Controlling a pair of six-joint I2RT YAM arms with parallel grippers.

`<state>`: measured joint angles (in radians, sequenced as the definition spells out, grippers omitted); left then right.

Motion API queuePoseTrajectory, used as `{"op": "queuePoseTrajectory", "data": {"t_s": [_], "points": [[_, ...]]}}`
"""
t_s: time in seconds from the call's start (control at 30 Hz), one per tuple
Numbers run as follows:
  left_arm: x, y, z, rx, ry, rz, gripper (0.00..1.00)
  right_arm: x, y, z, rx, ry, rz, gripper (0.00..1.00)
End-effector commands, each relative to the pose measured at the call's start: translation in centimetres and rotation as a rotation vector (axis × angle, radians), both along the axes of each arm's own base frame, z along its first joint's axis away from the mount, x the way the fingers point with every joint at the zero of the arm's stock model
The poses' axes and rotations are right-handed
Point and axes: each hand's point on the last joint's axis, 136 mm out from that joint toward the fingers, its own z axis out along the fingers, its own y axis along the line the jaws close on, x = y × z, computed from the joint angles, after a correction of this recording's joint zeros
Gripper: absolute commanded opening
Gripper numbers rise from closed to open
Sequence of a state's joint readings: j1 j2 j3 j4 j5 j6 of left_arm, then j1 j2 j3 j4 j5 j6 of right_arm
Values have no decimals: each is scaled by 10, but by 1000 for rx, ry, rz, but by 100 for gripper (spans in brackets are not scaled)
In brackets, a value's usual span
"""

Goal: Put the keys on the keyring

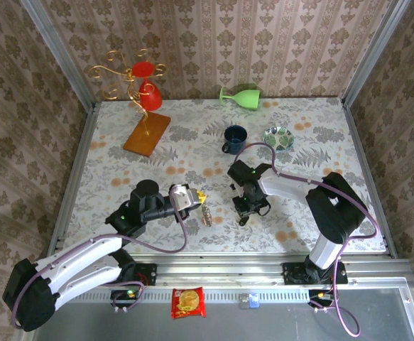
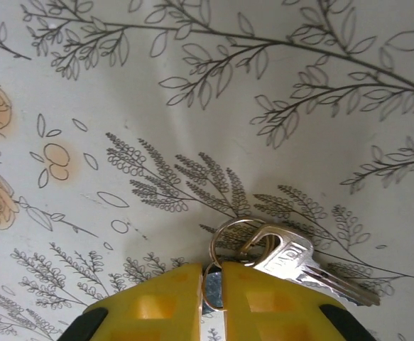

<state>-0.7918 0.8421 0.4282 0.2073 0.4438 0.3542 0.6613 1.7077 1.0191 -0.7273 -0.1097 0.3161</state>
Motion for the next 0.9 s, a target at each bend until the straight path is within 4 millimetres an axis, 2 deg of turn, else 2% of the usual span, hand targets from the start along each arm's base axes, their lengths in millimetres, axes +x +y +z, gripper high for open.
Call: {"op": "queuePoseTrajectory", "data": {"t_s": [0.0, 0.2, 0.33, 0.57, 0.87], "points": [[-1, -2, 16, -23, -44, -10, 0, 5, -7, 7, -67, -29, 17, 19], [-1, -2, 17, -24, -44, -12, 0, 7, -10, 11, -112, -52, 45, 19], [-1, -2, 17, -24, -44, -12, 0, 4, -12, 12, -146, -53, 74, 24], [-2, -3, 18, -28, -44, -16, 0, -3, 0, 9, -110, -26, 118, 30], [-2, -3, 18, -28, -43, -18, 0, -3, -5, 1, -172, -19, 132, 27]]}}
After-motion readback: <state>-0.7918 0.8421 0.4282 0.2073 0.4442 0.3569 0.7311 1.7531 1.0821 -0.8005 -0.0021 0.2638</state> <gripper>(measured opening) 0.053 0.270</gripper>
